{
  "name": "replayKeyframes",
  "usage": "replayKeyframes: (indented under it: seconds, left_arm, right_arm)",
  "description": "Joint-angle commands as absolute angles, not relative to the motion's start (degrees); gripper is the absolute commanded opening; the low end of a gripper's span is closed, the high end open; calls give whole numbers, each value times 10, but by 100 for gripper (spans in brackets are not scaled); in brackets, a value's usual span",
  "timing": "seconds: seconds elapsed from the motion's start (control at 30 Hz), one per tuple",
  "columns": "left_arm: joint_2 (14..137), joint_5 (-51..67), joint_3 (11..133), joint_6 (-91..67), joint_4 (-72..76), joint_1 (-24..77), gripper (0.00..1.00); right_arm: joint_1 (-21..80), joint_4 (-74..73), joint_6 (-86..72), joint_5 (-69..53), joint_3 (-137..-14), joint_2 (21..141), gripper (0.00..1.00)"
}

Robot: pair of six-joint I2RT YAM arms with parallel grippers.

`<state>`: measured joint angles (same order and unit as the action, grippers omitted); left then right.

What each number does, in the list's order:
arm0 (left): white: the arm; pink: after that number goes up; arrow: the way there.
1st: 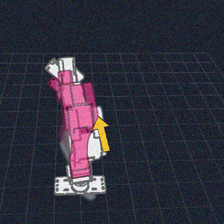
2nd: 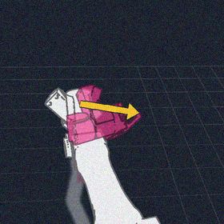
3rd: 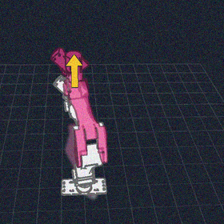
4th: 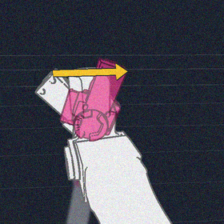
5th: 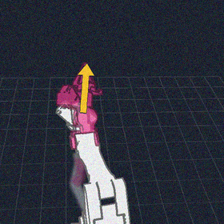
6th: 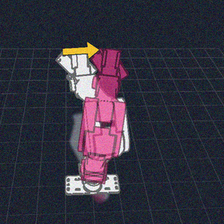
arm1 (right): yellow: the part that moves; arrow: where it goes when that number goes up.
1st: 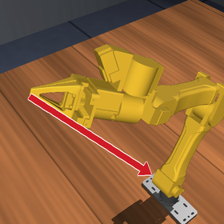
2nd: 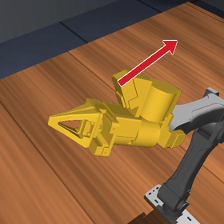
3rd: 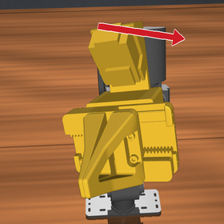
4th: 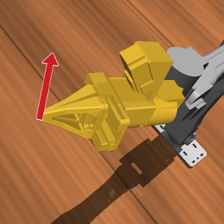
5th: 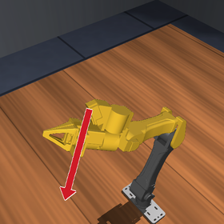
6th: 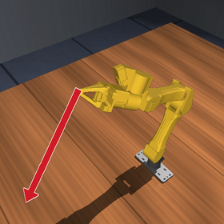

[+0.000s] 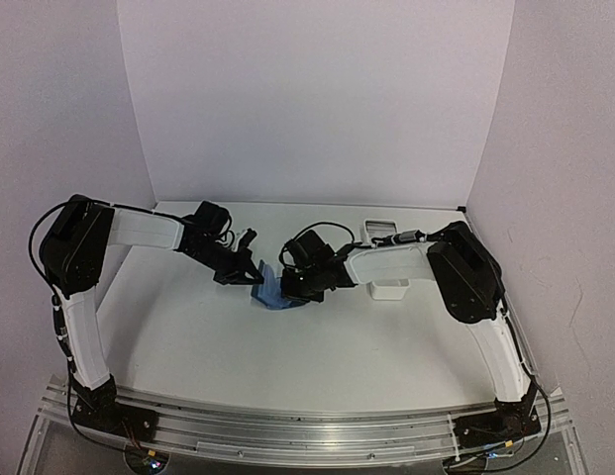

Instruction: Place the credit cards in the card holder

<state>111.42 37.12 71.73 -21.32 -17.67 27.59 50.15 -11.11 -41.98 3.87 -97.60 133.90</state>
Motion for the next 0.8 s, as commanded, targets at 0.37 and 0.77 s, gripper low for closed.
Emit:
replayKeyframes:
  seconds: [0.37, 0.77]
  left_arm:
    - [1117, 257, 697, -140, -199, 268, 0]
    - [1119, 273, 684, -157, -190, 268, 0]
  right_arm:
    - [491, -170, -388, 101, -930, 1227, 32]
    - [519, -168, -373, 90, -1052, 1275, 30]
